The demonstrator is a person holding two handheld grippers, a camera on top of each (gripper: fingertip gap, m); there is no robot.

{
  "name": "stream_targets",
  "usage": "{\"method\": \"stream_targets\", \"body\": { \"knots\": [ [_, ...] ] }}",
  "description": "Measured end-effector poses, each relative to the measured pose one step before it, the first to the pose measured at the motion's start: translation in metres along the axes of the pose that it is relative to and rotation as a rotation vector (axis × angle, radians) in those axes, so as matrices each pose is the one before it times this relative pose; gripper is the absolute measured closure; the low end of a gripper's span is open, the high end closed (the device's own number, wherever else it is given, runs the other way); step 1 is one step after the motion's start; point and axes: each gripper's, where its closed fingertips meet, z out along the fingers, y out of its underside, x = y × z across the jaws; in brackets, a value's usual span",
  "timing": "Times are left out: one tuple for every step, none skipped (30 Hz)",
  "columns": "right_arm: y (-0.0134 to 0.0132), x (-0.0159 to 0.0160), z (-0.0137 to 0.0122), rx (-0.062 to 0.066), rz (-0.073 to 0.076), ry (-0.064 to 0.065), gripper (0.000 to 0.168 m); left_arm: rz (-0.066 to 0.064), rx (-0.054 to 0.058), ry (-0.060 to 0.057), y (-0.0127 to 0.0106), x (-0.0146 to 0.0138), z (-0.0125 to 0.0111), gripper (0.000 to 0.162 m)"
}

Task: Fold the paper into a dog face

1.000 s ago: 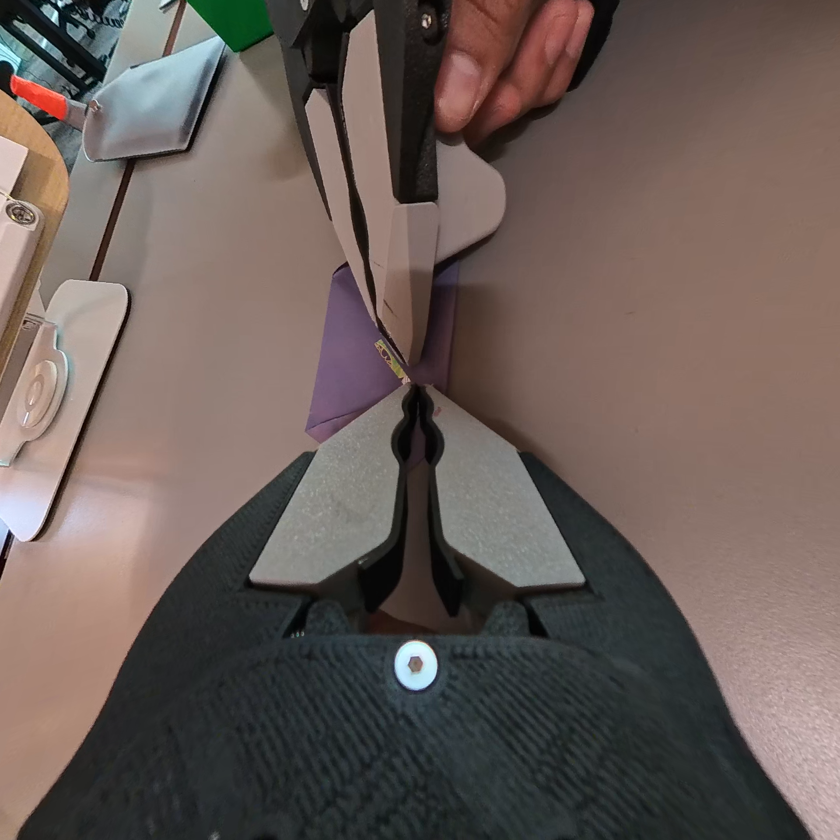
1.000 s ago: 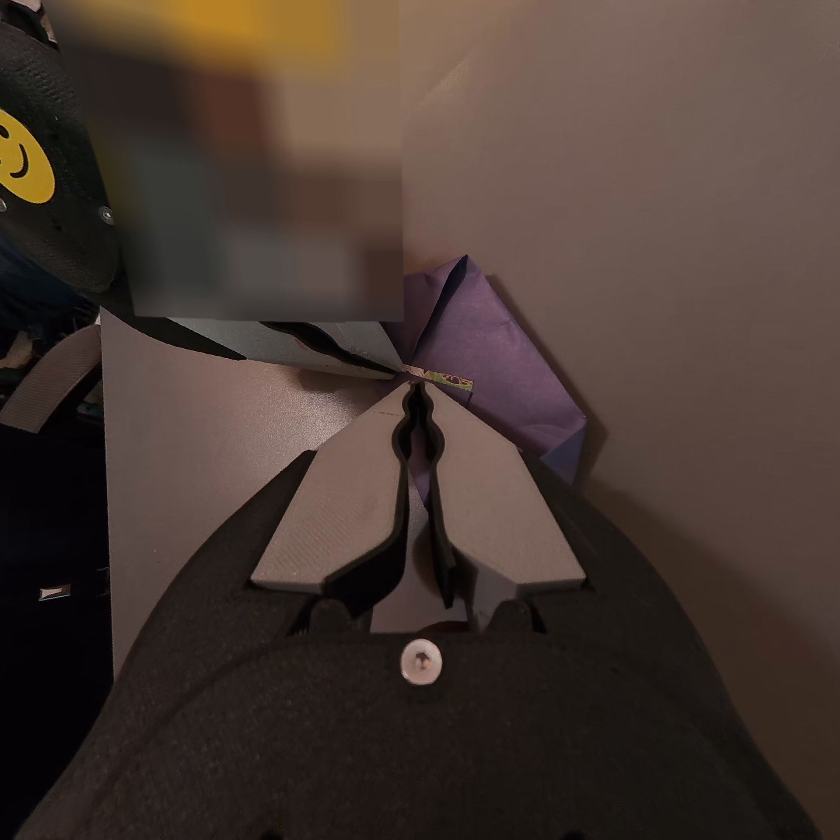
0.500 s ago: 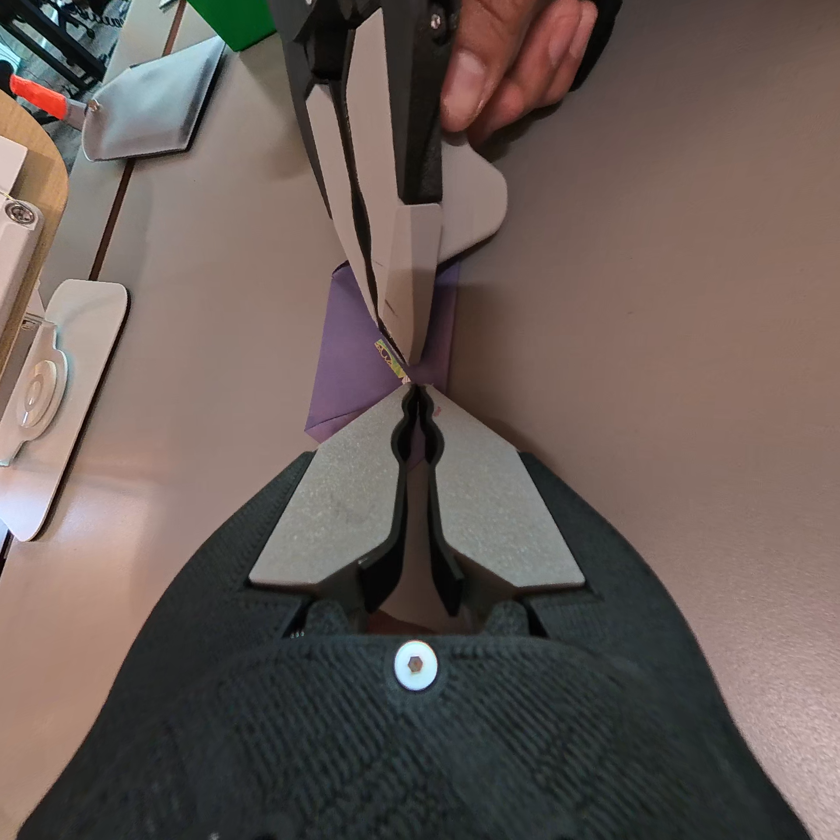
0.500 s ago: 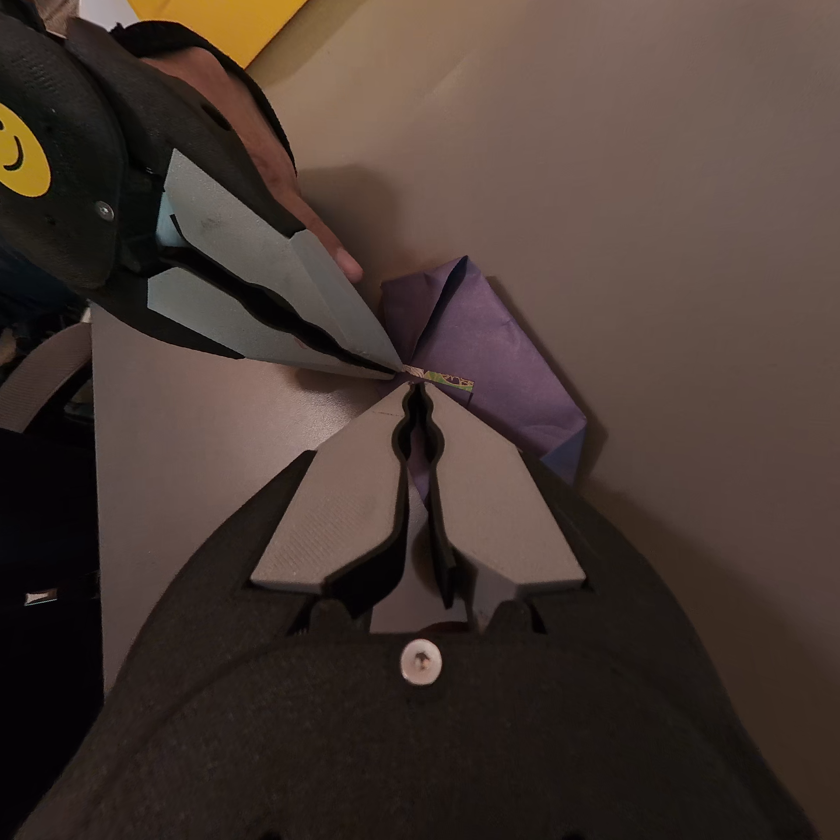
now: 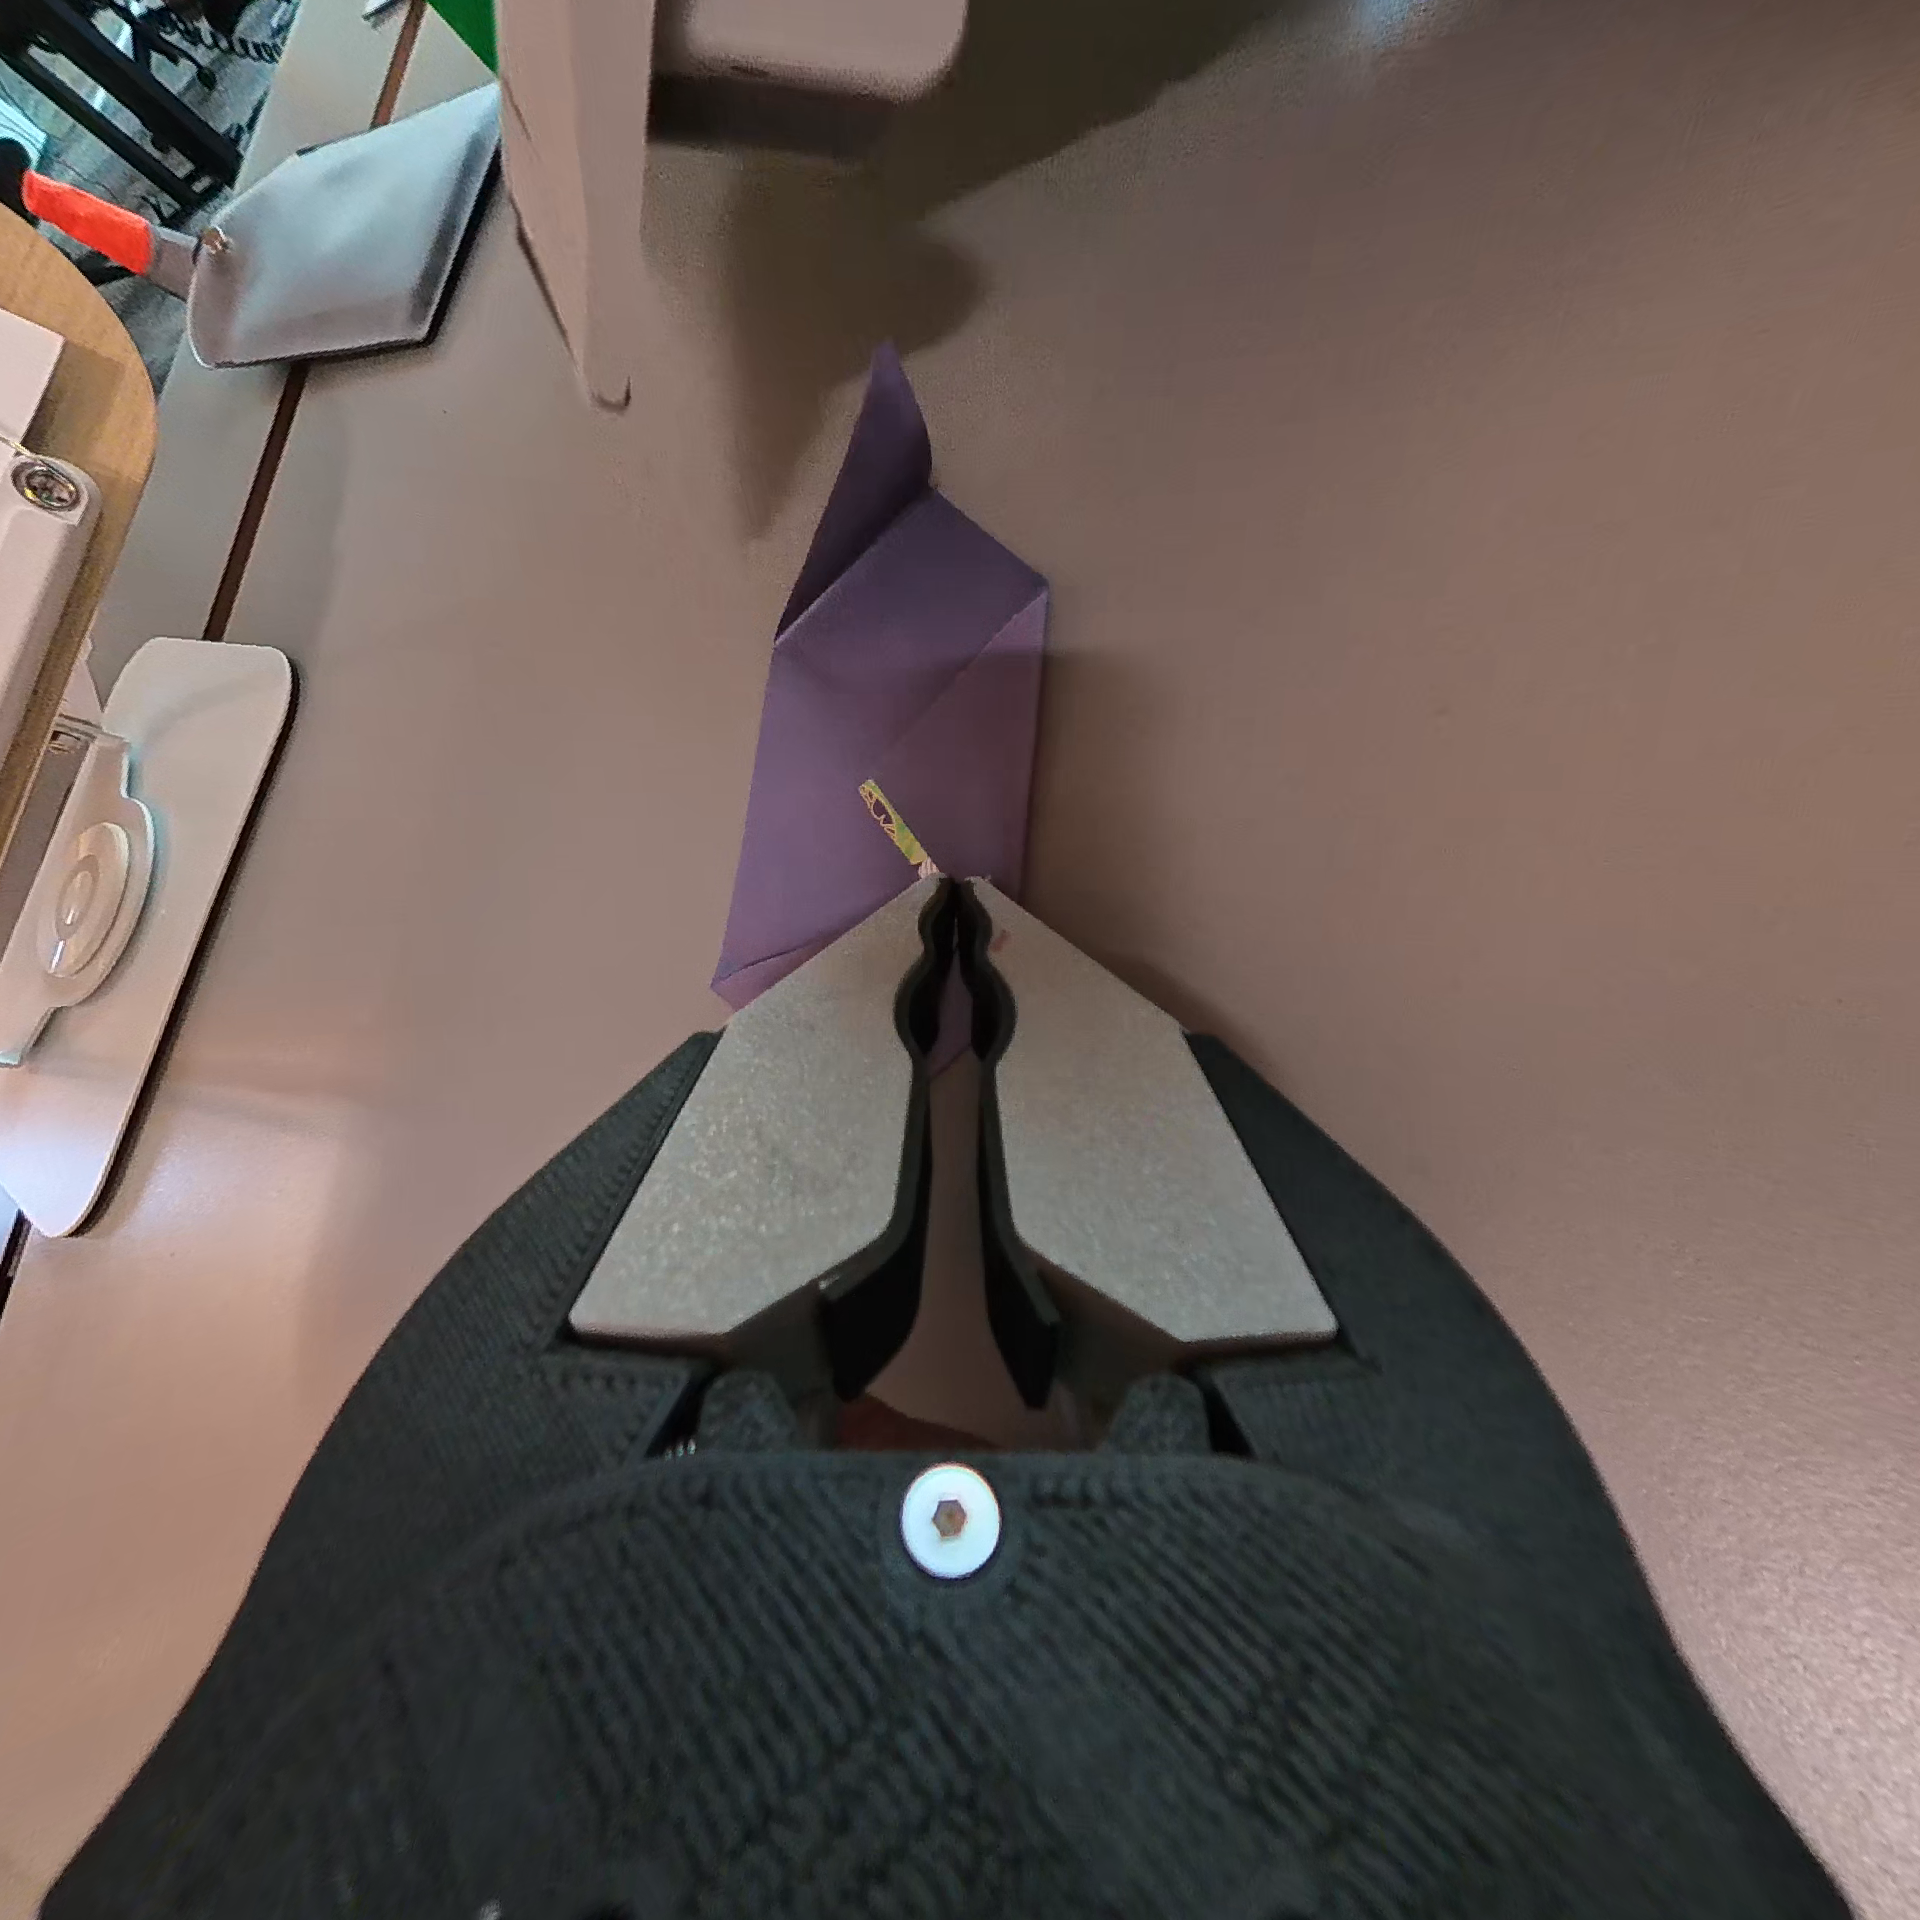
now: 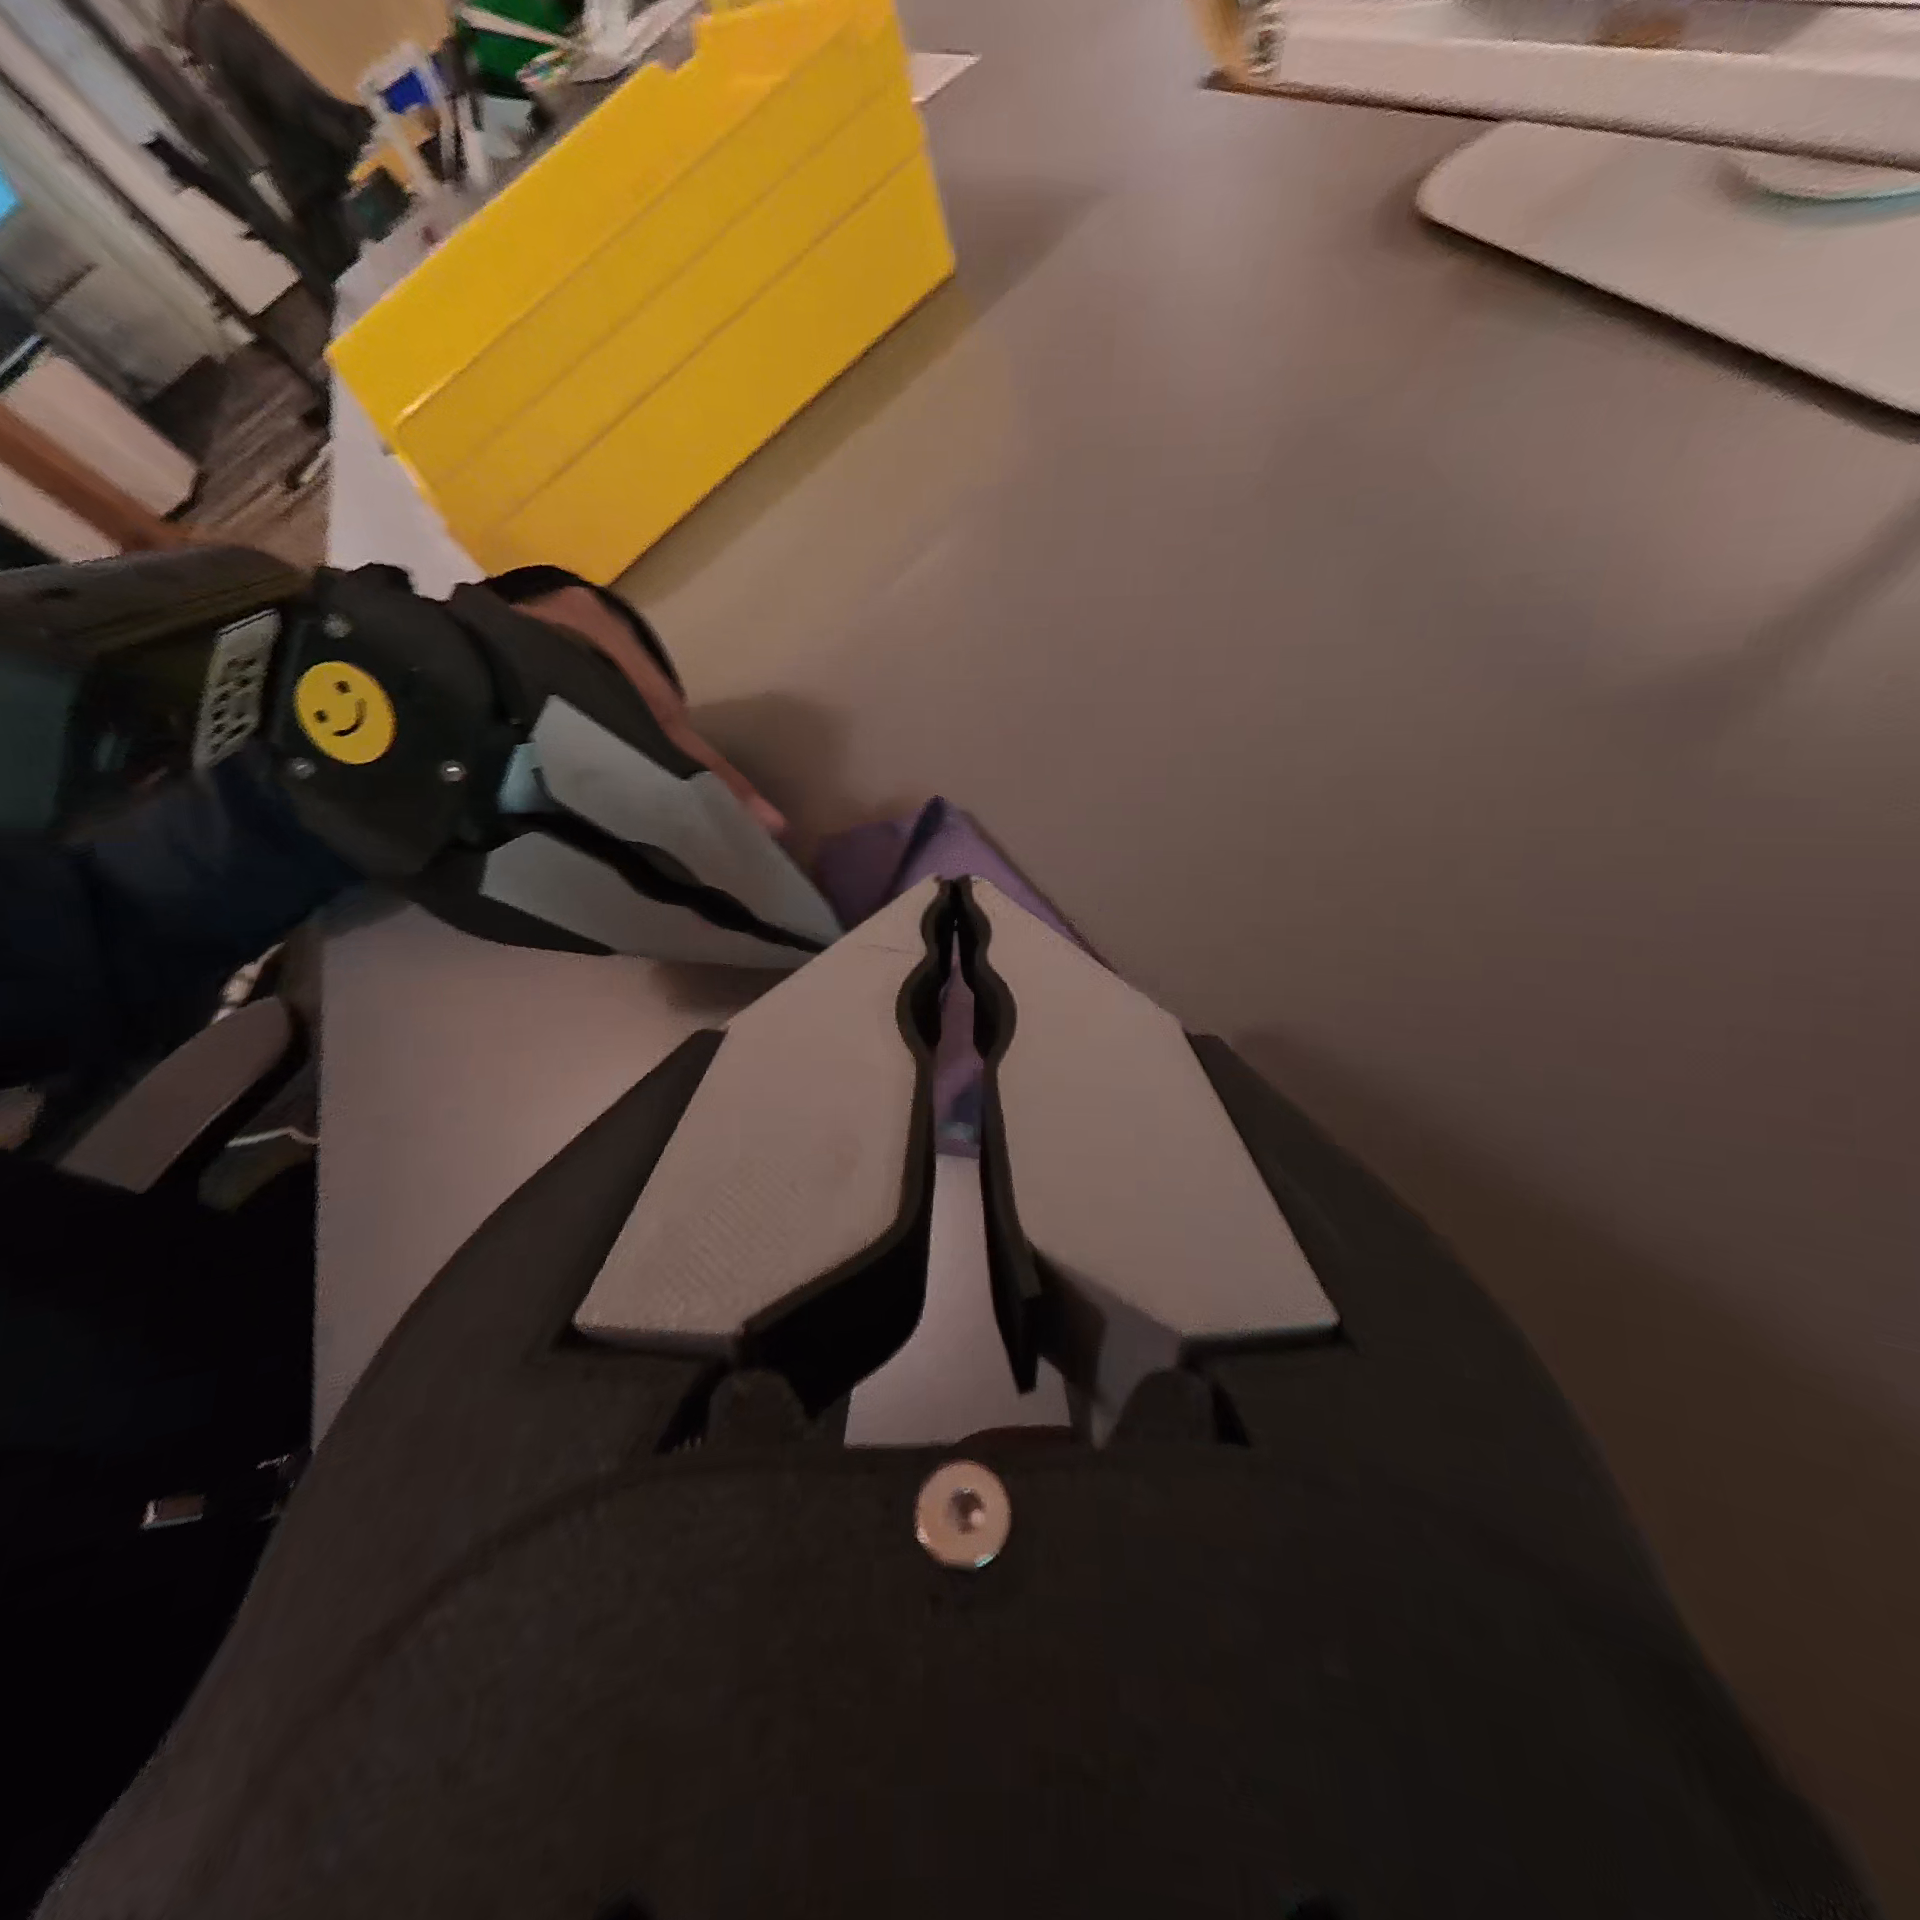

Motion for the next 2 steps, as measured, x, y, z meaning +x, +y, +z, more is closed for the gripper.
{"method": "stream_targets", "body": {
  "knots": [
    [0.00305, 0.00841, -0.00356, -0.0148, 0.0181, 0.0298, 0.168, -0.0007, 0.0001, 0.0006, 0.00003, 0.00001, 0.00005, 0.162],
    [0.00467, 0.00696, -0.00188, -0.0246, 0.0161, 0.0215, 0.168, -0.0008, 0.0000, 0.0007, -0.00003, -0.00002, -0.00001, 0.162]
  ]
}}
